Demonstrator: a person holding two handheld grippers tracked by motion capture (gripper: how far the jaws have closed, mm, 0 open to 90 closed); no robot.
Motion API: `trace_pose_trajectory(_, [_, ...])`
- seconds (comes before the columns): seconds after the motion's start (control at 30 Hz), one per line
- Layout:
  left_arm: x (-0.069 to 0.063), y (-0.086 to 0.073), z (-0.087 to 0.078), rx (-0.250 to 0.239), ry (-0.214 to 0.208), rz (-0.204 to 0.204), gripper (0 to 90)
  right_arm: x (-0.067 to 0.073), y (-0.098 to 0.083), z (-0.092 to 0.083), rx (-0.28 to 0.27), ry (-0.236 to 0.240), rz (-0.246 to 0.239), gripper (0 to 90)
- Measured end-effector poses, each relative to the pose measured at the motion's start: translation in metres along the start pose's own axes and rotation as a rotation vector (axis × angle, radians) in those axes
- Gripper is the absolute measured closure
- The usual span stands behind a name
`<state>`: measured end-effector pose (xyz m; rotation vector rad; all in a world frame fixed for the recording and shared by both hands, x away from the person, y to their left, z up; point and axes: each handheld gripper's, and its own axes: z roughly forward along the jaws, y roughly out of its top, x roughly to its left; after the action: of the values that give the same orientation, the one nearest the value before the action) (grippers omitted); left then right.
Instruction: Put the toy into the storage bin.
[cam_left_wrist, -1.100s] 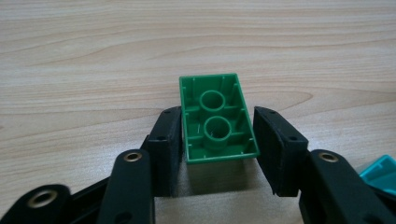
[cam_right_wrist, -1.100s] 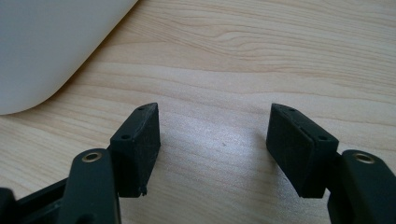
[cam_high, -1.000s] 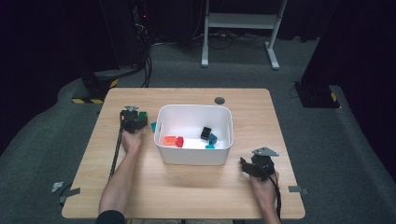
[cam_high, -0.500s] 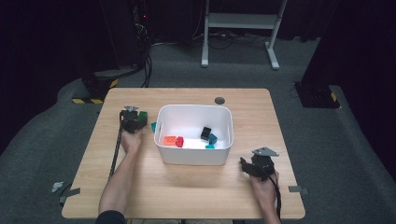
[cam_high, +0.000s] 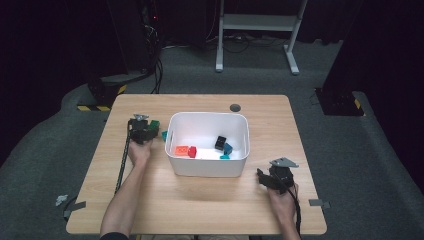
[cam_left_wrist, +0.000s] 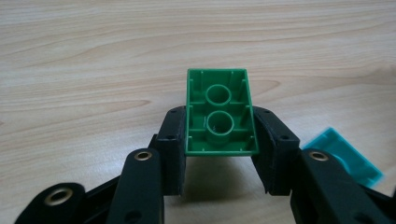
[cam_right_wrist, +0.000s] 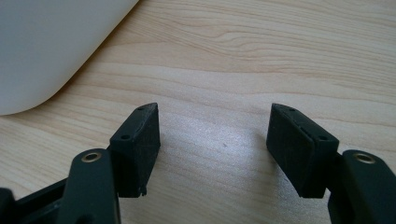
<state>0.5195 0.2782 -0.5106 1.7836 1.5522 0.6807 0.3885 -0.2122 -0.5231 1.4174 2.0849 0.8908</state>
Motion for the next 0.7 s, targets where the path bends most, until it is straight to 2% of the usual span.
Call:
trace_pose_trajectory(0.13, [-0.001, -0.003, -0.013, 0.007, -0.021, 0.005, 58.7, 0.000, 0.000, 0.000, 0.000, 0.000, 0.000, 35.0])
trace_pose_trajectory(0.33, [-0.001, -0.007, -0.034, -0.009, -0.053, 0.034, 58.8, 0.000, 0.000, 0.000, 0.000, 0.003, -0.001, 34.9])
trace_pose_trajectory(0.47, [-0.001, -0.006, -0.044, -0.008, -0.081, 0.029, 58.8, 0.000, 0.000, 0.000, 0.001, 0.004, -0.004, 34.7])
trace_pose_trajectory(0.57, [-0.005, -0.001, -0.064, -0.038, -0.111, 0.054, 58.8, 0.000, 0.000, 0.000, 0.001, 0.004, -0.004, 34.6])
trace_pose_trajectory(0.7, [-0.010, 0.002, -0.078, -0.055, -0.136, 0.073, 58.8, 0.000, 0.000, 0.000, 0.001, 0.004, -0.005, 34.5])
